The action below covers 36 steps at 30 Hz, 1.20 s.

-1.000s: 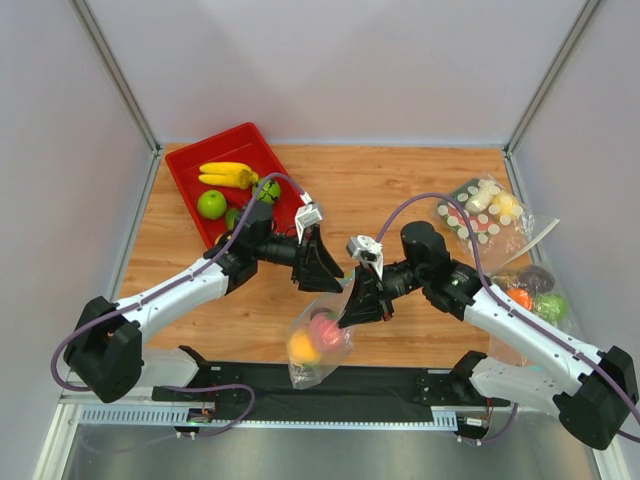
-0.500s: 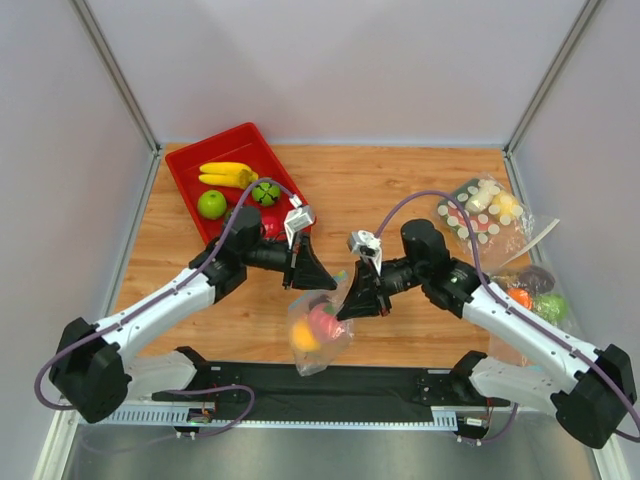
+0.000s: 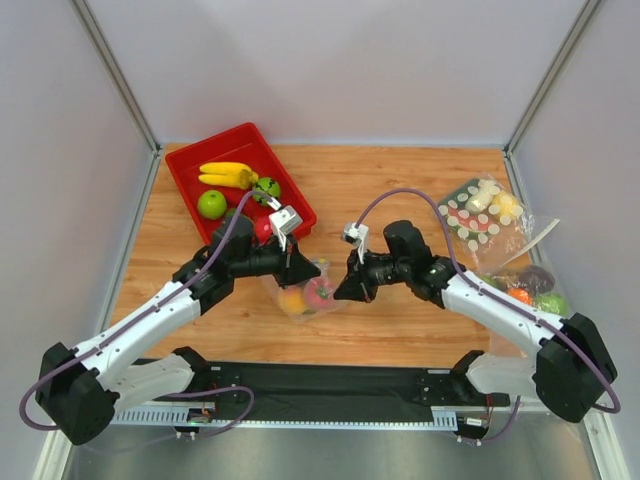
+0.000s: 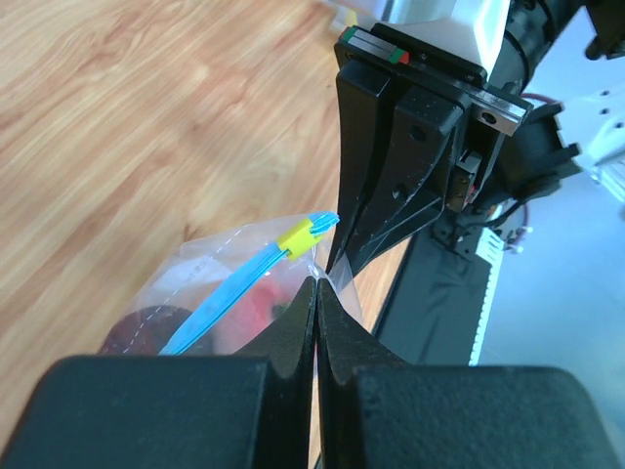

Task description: Open the zip-top bag and remove the fake food

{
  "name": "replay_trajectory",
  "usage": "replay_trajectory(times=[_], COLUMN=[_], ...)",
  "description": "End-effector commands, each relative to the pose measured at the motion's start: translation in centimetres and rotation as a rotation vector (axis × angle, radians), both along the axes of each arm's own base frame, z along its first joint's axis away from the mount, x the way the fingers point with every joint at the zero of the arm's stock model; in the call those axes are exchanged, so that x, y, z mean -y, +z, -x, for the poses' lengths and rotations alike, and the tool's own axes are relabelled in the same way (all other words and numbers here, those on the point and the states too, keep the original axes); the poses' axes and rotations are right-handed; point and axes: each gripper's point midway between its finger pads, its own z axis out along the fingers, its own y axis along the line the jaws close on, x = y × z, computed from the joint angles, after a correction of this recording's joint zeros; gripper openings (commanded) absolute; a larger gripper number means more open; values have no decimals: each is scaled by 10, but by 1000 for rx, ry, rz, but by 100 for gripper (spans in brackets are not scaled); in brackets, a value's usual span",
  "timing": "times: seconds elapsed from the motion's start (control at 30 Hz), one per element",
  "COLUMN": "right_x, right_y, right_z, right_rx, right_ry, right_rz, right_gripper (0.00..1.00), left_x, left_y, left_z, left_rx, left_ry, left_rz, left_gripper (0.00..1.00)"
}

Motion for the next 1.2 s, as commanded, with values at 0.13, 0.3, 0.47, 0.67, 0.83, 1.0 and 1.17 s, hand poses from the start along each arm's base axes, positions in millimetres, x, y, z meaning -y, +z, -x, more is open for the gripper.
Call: replay_trajectory(times=[0.13,0.3,0.47,0.67,0.83,1.0,1.17], right_x=[-1,4,9,10,-1,-10,-23], right_y=[-30,-43,-17,29,43,49,55], right_z=[-26,-36,-35,-34,-49,-63,-66], right_rx=[3,1,70,193,201,209,182], right_ry=[-107,-152,-165,-189,-258,-289,-256], right_rz=[61,108,77,-64,-168,-214,-253], right_gripper=[0,30,56,78,79,72,63], left_x=[-6,-11,-11,-17,-18,-18,-18], left_y=[-23,-40,-42,-26,-23,-27,-24], left_z=[-15,-22,-24,-27,-23,-18,-16], left_rx=[15,19,30,81,89,74,85], left_ry=[82,121,127,169,164,139,141], left_rz=[-60,-99,-98,-75,-61,-69,-66], left_gripper=[0,0,0,0,0,0,0])
